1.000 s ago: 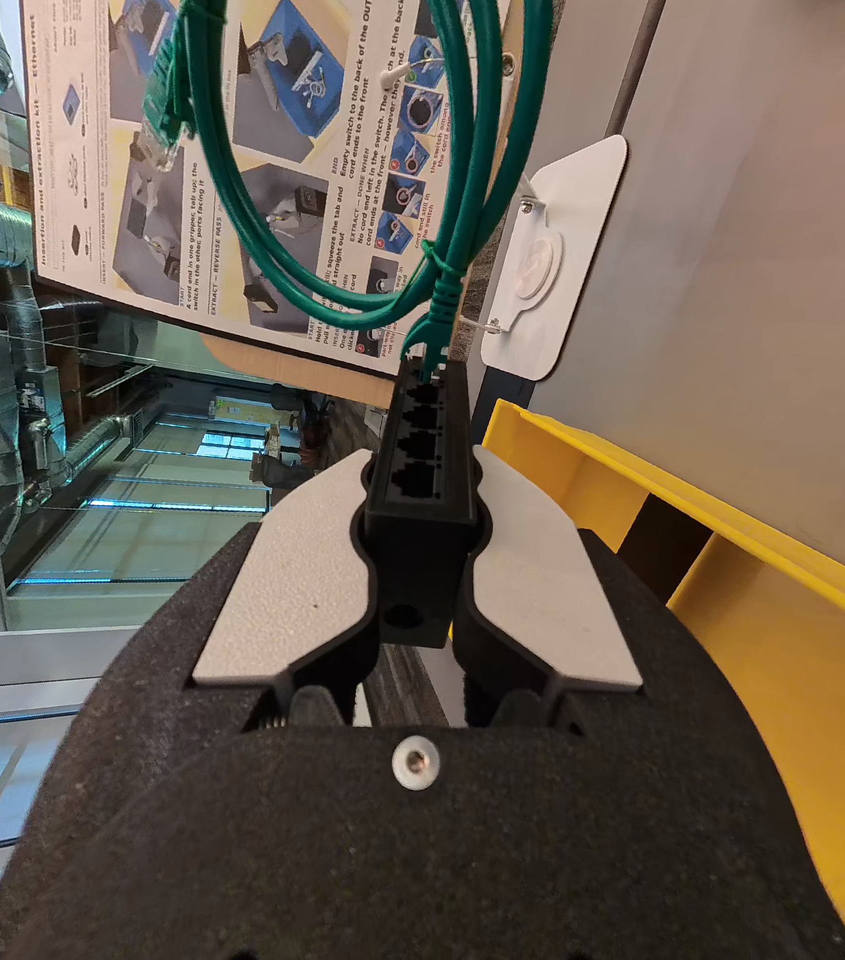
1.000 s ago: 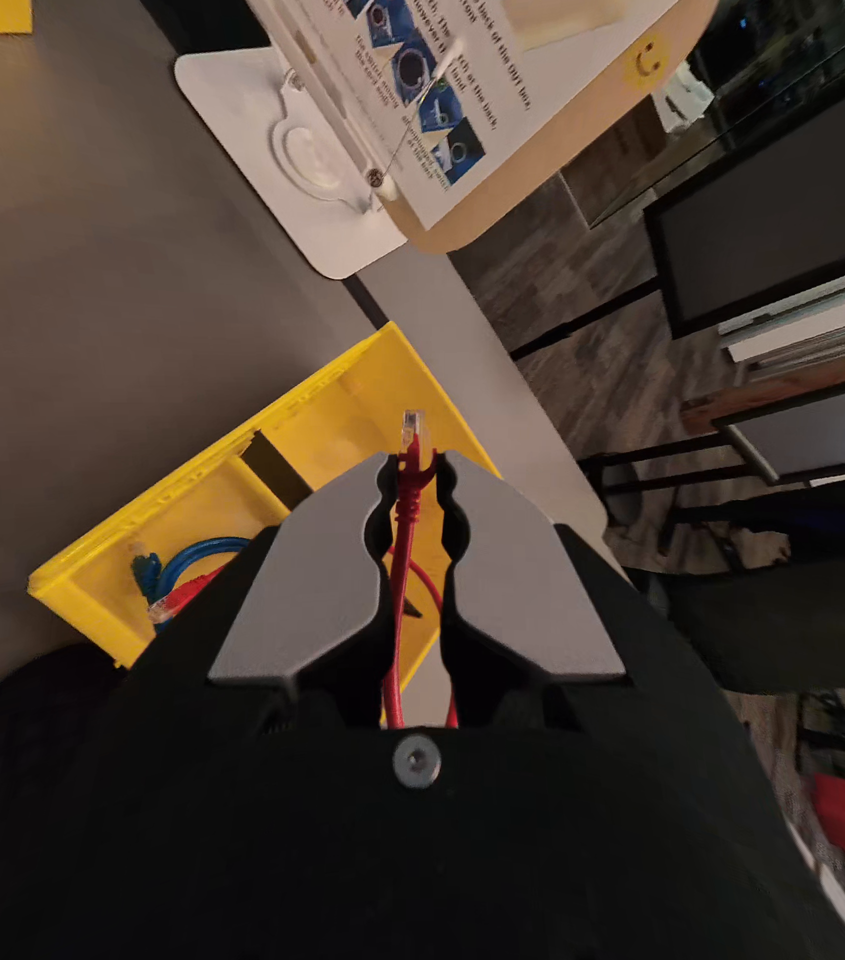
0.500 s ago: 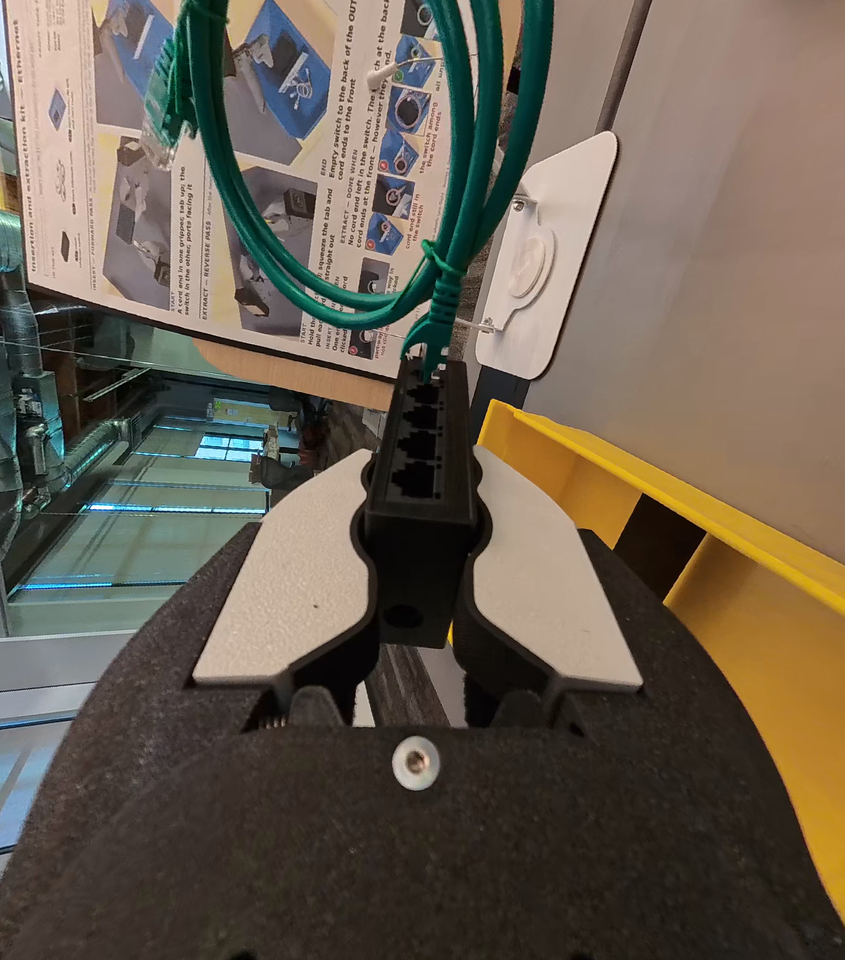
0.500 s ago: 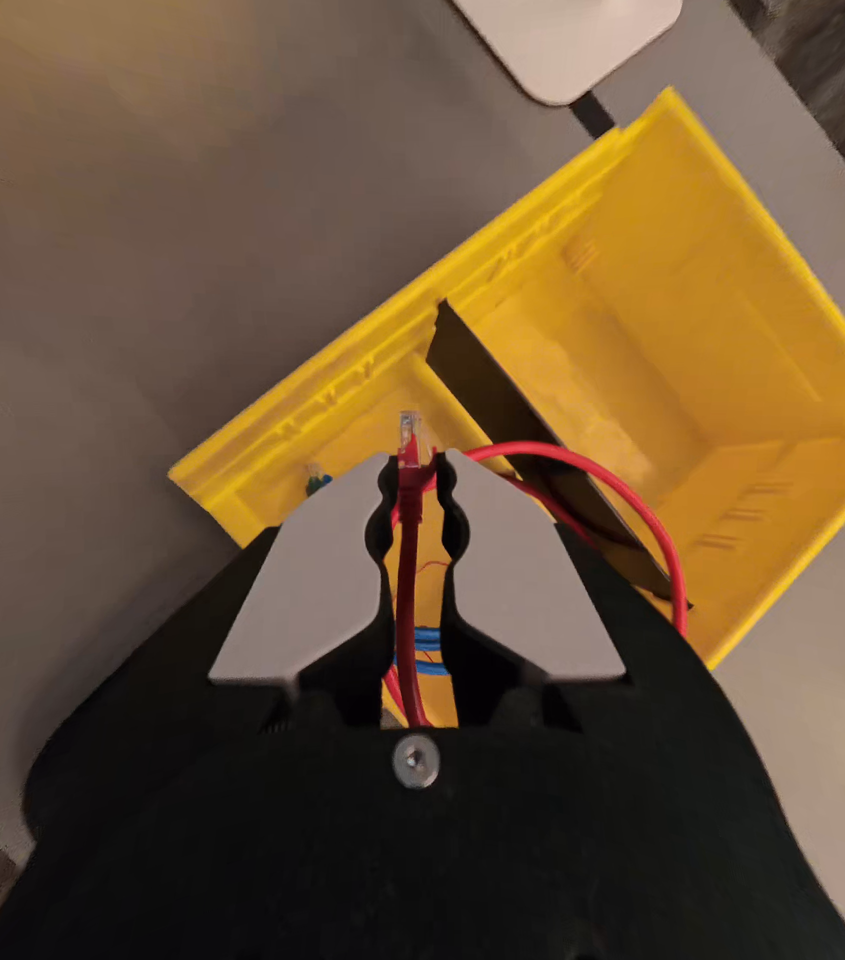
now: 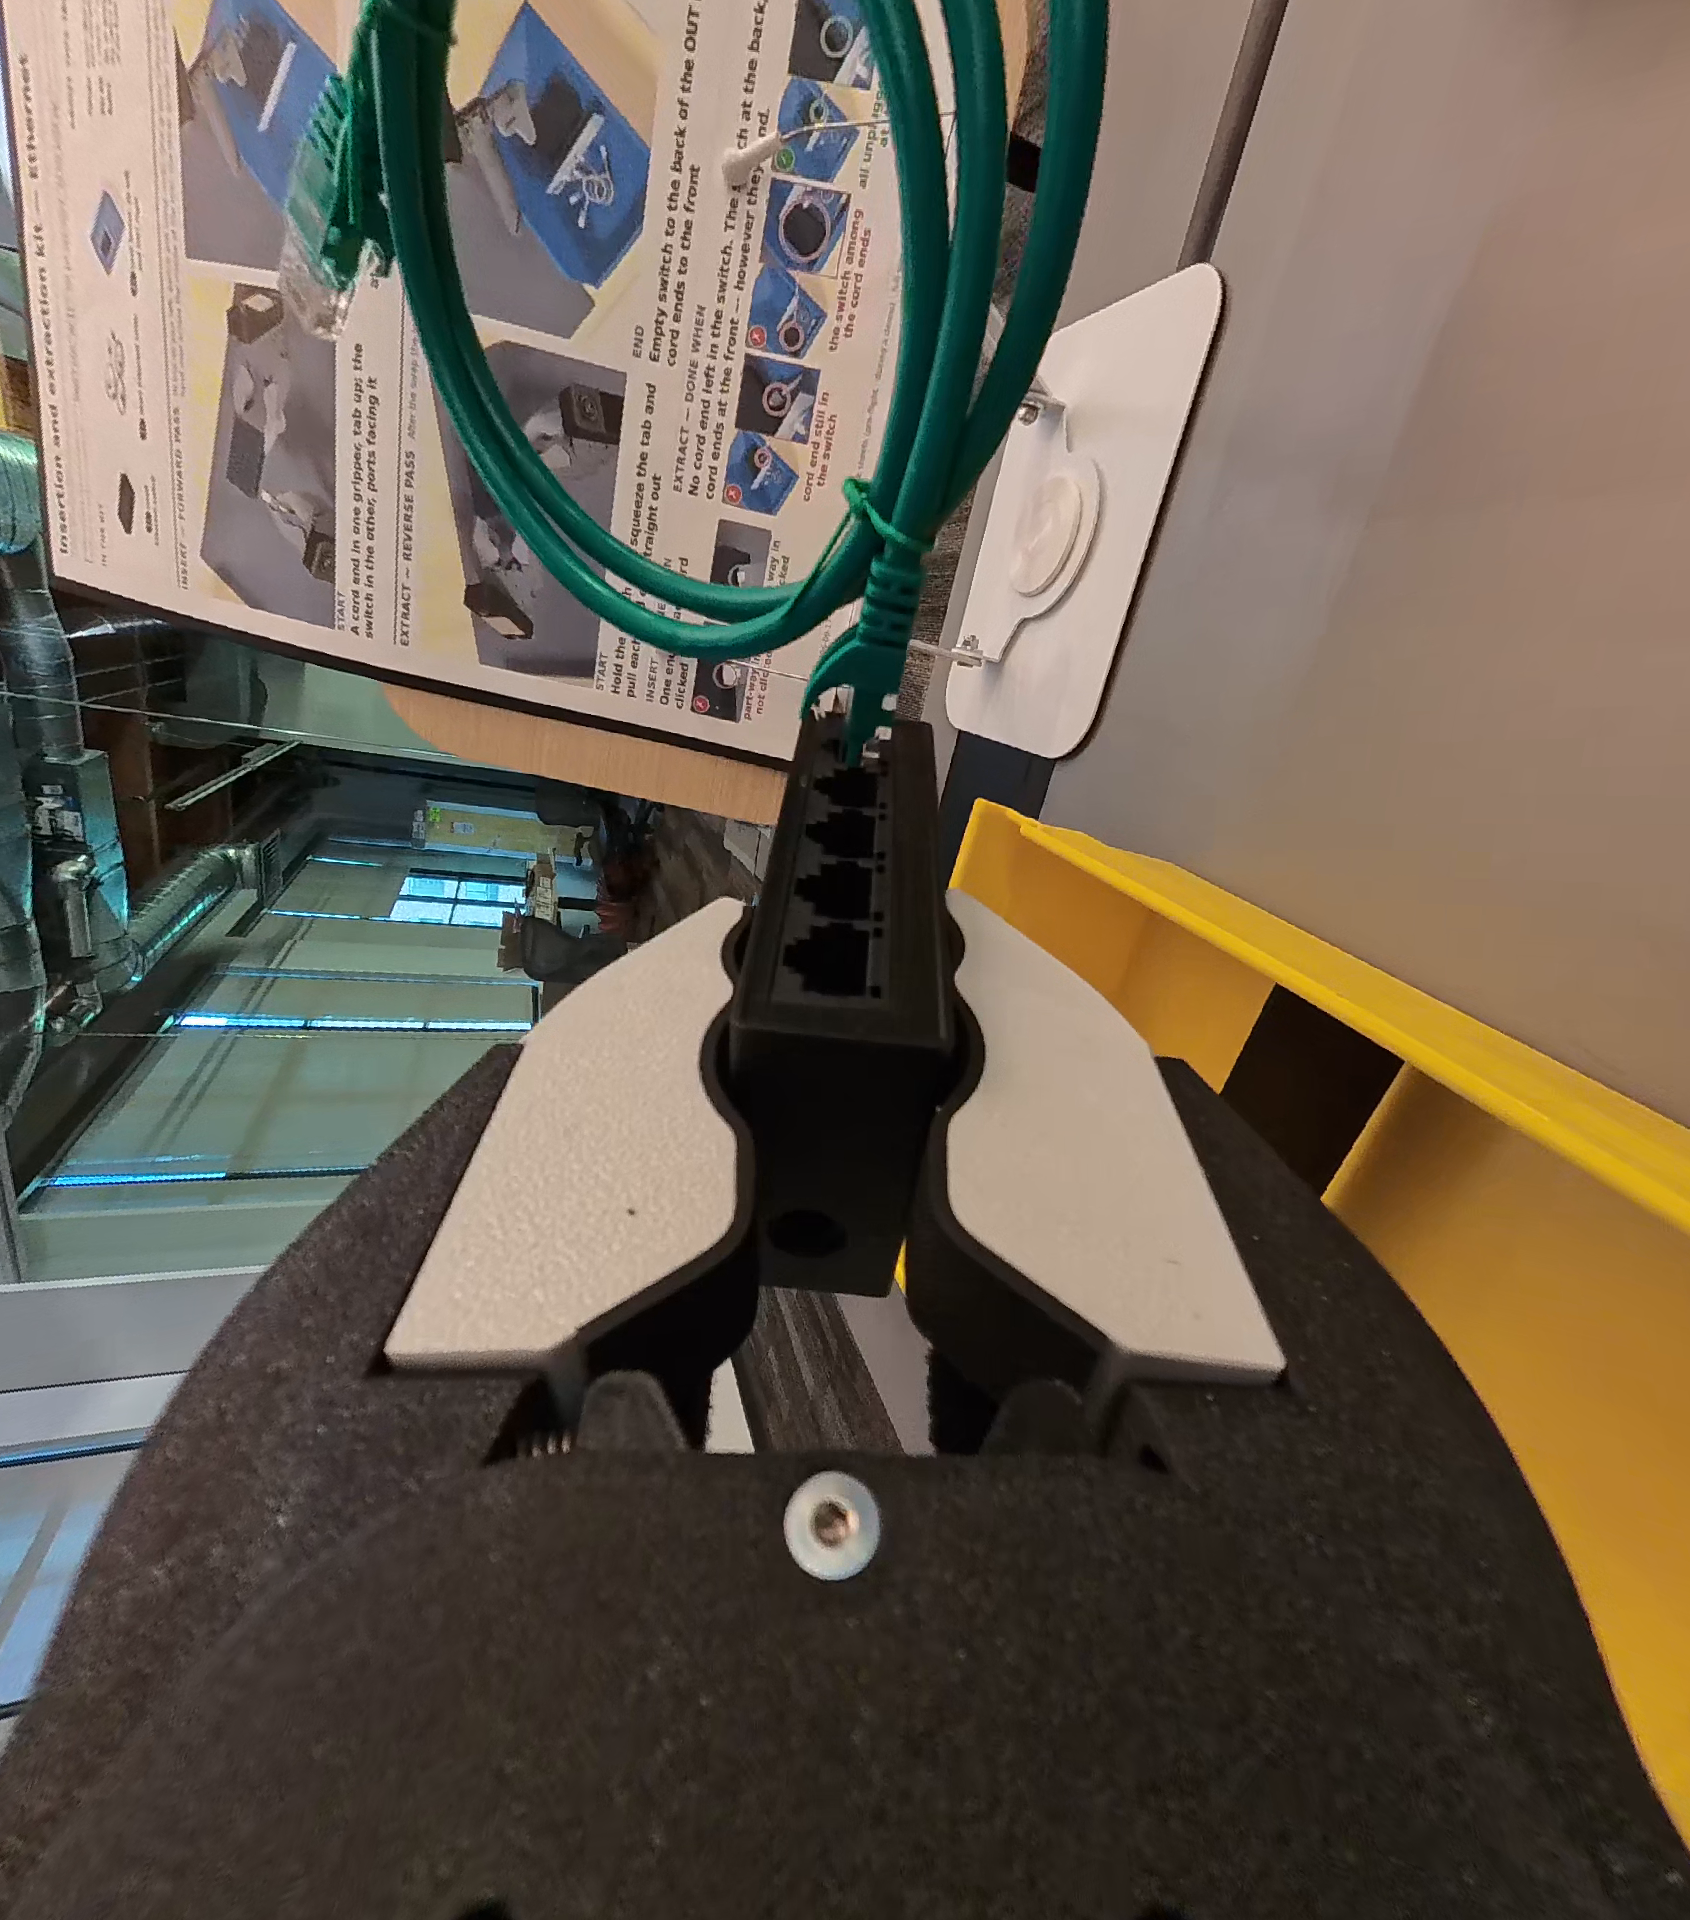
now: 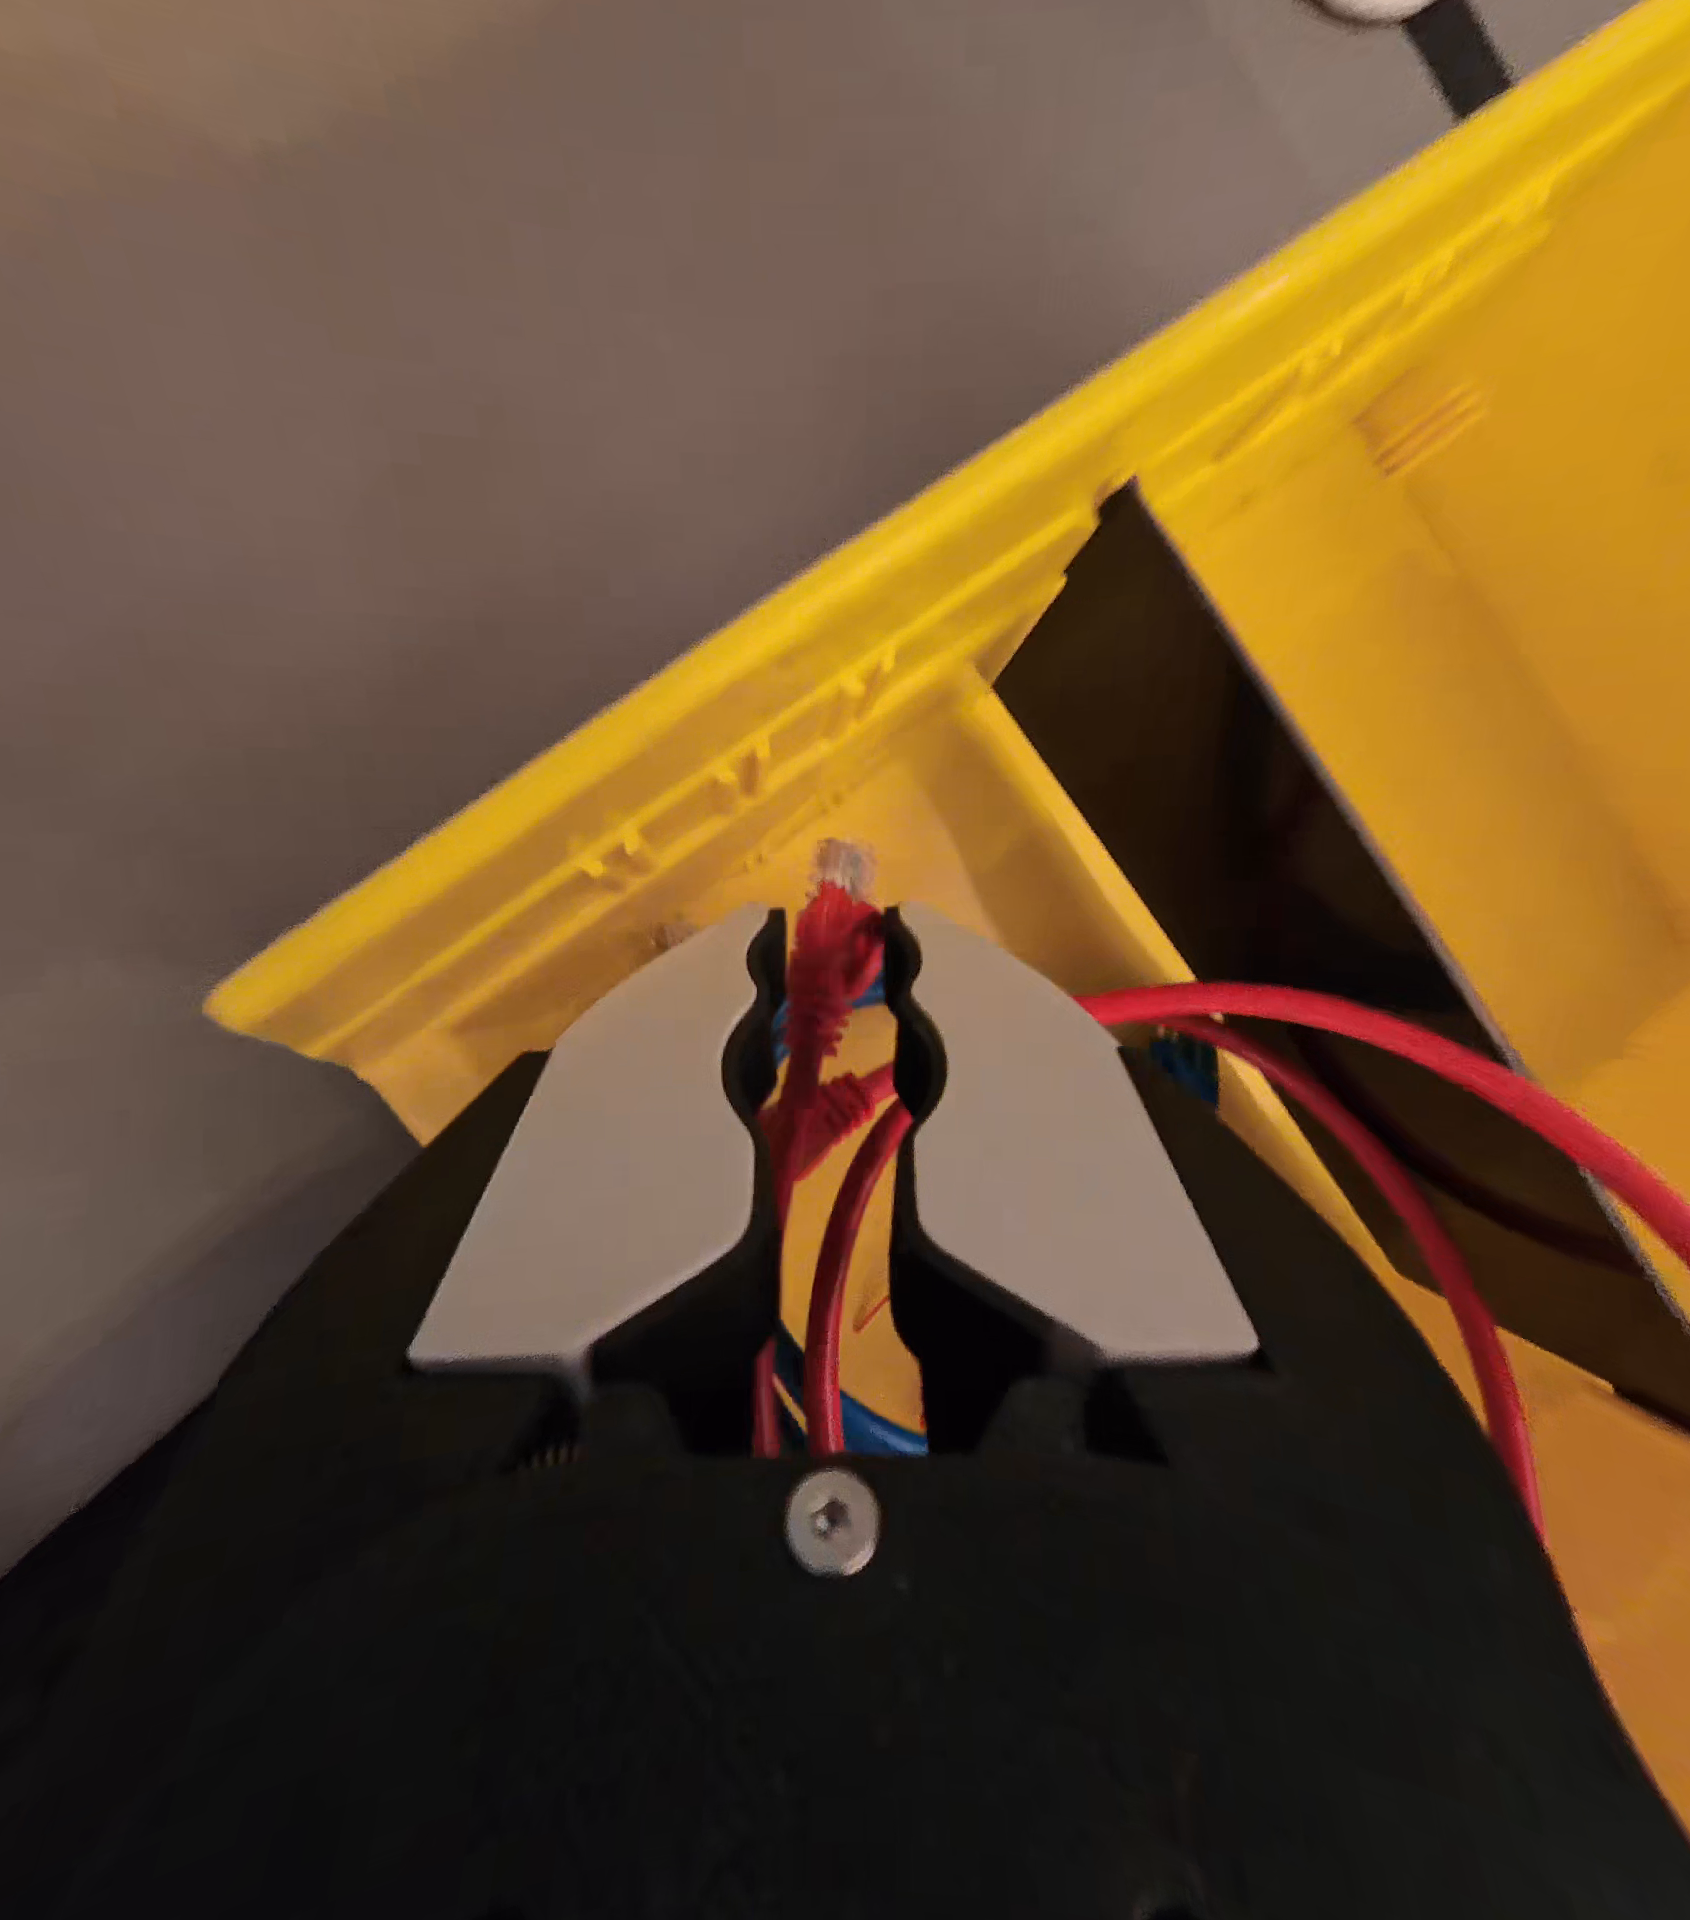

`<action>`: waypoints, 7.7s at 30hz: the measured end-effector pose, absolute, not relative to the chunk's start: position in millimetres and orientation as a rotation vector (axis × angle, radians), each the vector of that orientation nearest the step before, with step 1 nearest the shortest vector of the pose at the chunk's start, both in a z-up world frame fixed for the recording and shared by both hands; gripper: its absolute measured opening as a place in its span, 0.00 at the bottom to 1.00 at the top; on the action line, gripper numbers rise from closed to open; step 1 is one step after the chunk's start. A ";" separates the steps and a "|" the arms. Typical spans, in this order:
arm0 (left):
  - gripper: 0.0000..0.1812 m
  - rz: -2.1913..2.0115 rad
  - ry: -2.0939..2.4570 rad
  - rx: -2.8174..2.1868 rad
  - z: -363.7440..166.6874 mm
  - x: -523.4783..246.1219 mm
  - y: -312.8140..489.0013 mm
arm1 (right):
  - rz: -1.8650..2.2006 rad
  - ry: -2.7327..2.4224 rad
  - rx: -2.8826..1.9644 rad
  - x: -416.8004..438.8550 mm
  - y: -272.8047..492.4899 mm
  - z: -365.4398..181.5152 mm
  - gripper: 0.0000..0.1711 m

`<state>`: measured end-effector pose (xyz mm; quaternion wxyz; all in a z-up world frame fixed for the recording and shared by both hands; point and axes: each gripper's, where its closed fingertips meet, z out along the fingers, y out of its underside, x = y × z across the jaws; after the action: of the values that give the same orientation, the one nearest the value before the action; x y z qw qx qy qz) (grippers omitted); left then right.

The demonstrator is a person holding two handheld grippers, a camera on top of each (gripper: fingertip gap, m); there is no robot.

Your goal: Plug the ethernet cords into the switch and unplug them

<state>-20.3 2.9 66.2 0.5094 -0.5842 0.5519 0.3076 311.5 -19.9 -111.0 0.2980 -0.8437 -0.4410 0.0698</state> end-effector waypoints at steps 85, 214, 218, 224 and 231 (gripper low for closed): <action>0.16 0.669 1.360 -1.068 81.2 44.3 -40.1 | -0.434 -1.521 -0.809 72.4 -50.0 88.3 0.19; 0.17 0.538 1.298 -0.902 85.4 57.0 -38.6 | -0.805 -2.018 -0.935 74.4 -49.8 89.5 0.09; 0.18 0.511 1.312 -0.913 79.7 61.1 -38.3 | -0.822 -2.051 -0.927 78.8 -49.9 85.1 0.10; 0.18 0.501 1.309 -0.914 76.6 65.5 -38.0 | -0.828 -2.055 -0.920 84.9 -51.5 82.1 0.10; 0.17 0.495 1.333 -0.923 68.3 70.8 -37.1 | -0.858 -2.088 -0.924 91.3 -53.9 76.1 0.10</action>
<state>70.8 -37.1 68.3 0.6617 -0.4082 0.5895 0.2190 91.3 -53.9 76.1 0.3440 -0.3557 -0.8037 -0.3303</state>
